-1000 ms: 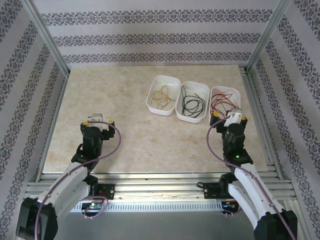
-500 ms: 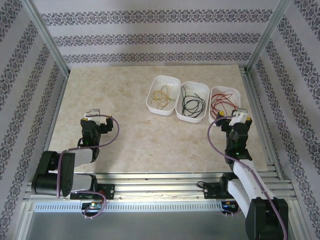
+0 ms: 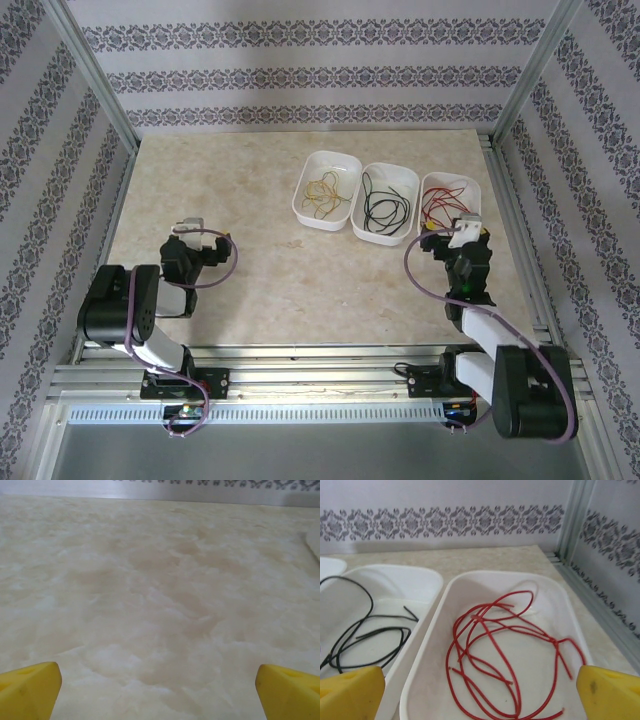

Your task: Untangle the cables

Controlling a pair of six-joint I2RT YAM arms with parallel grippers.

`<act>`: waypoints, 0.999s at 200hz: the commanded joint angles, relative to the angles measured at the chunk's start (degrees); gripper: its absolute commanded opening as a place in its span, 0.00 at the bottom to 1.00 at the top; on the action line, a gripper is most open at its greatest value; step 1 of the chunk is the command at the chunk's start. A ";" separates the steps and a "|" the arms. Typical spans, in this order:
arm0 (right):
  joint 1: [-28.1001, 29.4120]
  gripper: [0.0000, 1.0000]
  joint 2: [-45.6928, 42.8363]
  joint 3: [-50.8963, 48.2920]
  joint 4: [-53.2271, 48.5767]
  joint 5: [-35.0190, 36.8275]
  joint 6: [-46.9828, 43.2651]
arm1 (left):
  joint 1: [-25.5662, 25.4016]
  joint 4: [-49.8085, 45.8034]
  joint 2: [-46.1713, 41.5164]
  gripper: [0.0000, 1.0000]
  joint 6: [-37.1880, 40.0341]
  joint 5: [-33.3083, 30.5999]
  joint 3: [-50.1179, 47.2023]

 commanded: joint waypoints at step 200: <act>-1.43 0.98 26.80 4.56 23.25 -10.45 3.97 | 0.81 -3.81 0.56 0.99 1.10 5.70 5.25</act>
